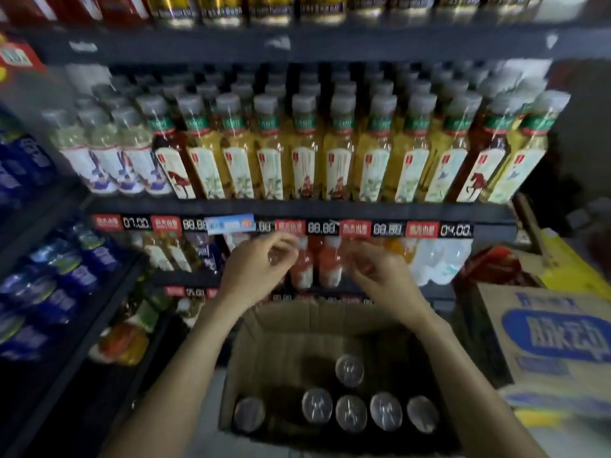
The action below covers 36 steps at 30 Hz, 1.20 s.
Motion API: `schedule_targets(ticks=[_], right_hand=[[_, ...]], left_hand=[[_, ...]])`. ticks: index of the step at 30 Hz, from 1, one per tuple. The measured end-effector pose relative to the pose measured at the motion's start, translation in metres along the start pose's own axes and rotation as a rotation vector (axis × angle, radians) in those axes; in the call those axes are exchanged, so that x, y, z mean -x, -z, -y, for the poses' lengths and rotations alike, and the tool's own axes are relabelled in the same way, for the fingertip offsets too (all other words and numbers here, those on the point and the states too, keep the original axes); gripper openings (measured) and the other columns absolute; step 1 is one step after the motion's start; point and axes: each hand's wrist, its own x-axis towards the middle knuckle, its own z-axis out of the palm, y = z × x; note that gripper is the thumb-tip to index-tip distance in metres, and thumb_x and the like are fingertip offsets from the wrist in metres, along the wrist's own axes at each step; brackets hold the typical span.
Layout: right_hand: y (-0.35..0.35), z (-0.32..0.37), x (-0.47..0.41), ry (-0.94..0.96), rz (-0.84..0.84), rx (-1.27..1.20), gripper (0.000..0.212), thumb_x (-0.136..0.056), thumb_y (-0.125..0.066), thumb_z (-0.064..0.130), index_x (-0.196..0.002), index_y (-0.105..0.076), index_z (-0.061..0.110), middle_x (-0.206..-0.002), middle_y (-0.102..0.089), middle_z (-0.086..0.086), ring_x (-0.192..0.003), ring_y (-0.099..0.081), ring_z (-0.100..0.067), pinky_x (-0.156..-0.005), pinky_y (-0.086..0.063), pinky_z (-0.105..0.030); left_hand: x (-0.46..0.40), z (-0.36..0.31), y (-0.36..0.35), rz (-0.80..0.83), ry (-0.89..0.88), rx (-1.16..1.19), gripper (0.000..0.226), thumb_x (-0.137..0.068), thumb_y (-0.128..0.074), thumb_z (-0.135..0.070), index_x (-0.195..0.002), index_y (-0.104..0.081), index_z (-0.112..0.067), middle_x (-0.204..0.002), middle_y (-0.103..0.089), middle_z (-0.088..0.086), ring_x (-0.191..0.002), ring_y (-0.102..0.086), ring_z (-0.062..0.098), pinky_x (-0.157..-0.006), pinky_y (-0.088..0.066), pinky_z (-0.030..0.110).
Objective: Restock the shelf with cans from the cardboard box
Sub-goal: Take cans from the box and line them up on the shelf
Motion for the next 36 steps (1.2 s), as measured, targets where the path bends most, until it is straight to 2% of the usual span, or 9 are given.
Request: schedule_targets(ticks=[4, 8, 14, 17, 19, 22, 28, 33, 36], right_hand=[[-0.044, -0.040, 0.061, -0.307, 0.252, -0.205, 0.016, -0.082, -0.069, 0.011, -0.098, -0.070, 0.012, -0.094, -0.069, 0.002, -0.087, -0.063, -0.003, -0.081, -0.050, -0.021], [-0.089, -0.066, 0.104, -0.420, 0.357, -0.003, 0.019, -0.081, -0.066, 0.019, -0.100, -0.067, 0.015, -0.094, -0.071, -0.004, -0.084, -0.066, -0.020, -0.077, -0.054, -0.039], [-0.132, -0.067, 0.121, -0.152, 0.613, 0.433, 0.046, -0.085, -0.063, 0.030, -0.127, -0.052, 0.016, -0.131, -0.051, -0.007, -0.126, -0.043, -0.028, -0.100, -0.039, -0.037], [-0.153, -0.063, 0.122, 0.011, 0.732, 0.620, 0.053, -0.065, -0.077, 0.038, -0.111, -0.064, 0.015, -0.111, -0.062, -0.007, -0.105, -0.058, -0.025, -0.086, -0.047, -0.032], [-0.168, -0.065, 0.126, 0.021, 0.782, 0.731, 0.056, -0.034, -0.086, 0.041, -0.082, -0.070, 0.018, -0.076, -0.066, -0.001, -0.068, -0.063, -0.018, -0.060, -0.050, -0.025], [-0.185, -0.077, 0.129, 0.064, 0.724, 0.681, 0.058, -0.025, -0.088, 0.035, -0.076, -0.067, 0.018, -0.064, -0.063, -0.001, -0.057, -0.060, -0.018, -0.055, -0.049, -0.023], [-0.137, -0.055, 0.117, -0.248, 0.521, 0.312, 0.064, -0.065, -0.079, 0.037, -0.121, -0.053, 0.020, -0.117, -0.051, -0.011, -0.106, -0.050, -0.029, -0.088, -0.042, -0.037], [-0.062, -0.036, 0.100, -0.498, 0.216, -0.162, 0.065, -0.058, -0.087, 0.029, -0.114, -0.054, 0.023, -0.106, -0.049, -0.001, -0.098, -0.046, -0.012, -0.078, -0.041, -0.014], [-0.014, -0.019, 0.082, -0.572, 0.138, -0.490, 0.068, -0.058, -0.085, 0.032, -0.119, -0.054, 0.025, -0.115, -0.056, -0.001, -0.105, -0.055, -0.013, -0.080, -0.047, -0.020]], left_hand=[[0.058, 0.058, -0.045, 0.272, 0.129, 0.010, 0.019, -0.088, -0.063, -0.026, -0.106, -0.063, -0.028, -0.093, -0.061, -0.022, -0.087, -0.059, -0.005, -0.081, -0.052, 0.025], [0.110, 0.101, -0.076, 0.472, 0.174, -0.210, 0.028, -0.081, -0.069, -0.033, -0.106, -0.061, -0.026, -0.110, -0.062, -0.012, -0.101, -0.058, 0.008, -0.083, -0.050, 0.030], [0.139, 0.123, -0.103, 0.810, 0.190, -0.628, 0.060, -0.074, -0.066, -0.057, -0.120, -0.048, -0.022, -0.123, -0.052, -0.003, -0.114, -0.049, 0.020, -0.083, -0.041, 0.032], [0.144, 0.131, -0.115, 0.899, 0.204, -0.797, 0.079, -0.068, -0.070, -0.060, -0.126, -0.044, -0.014, -0.125, -0.053, 0.006, -0.115, -0.051, 0.026, -0.087, -0.043, 0.035], [0.145, 0.132, -0.121, 0.890, 0.227, -0.853, 0.075, -0.069, -0.073, -0.054, -0.124, -0.046, -0.010, -0.119, -0.060, 0.007, -0.108, -0.057, 0.025, -0.082, -0.046, 0.034], [0.143, 0.127, -0.125, 0.848, 0.246, -0.860, 0.059, -0.073, -0.076, -0.039, -0.116, -0.050, -0.009, -0.112, -0.064, 0.007, -0.103, -0.061, 0.025, -0.072, -0.046, 0.032], [0.135, 0.113, -0.098, 0.551, 0.281, -0.458, 0.061, -0.065, -0.079, -0.039, -0.118, -0.054, -0.022, -0.114, -0.059, 0.001, -0.103, -0.055, 0.021, -0.077, -0.047, 0.031], [0.117, 0.074, -0.066, 0.230, 0.333, 0.151, 0.057, -0.065, -0.083, -0.032, -0.115, -0.057, -0.033, -0.111, -0.058, -0.010, -0.102, -0.056, 0.008, -0.080, -0.050, 0.023], [0.094, 0.044, -0.051, 0.145, 0.346, 0.454, 0.067, -0.063, -0.081, -0.039, -0.123, -0.053, -0.035, -0.120, -0.056, -0.012, -0.109, -0.055, 0.003, -0.085, -0.051, 0.022]])
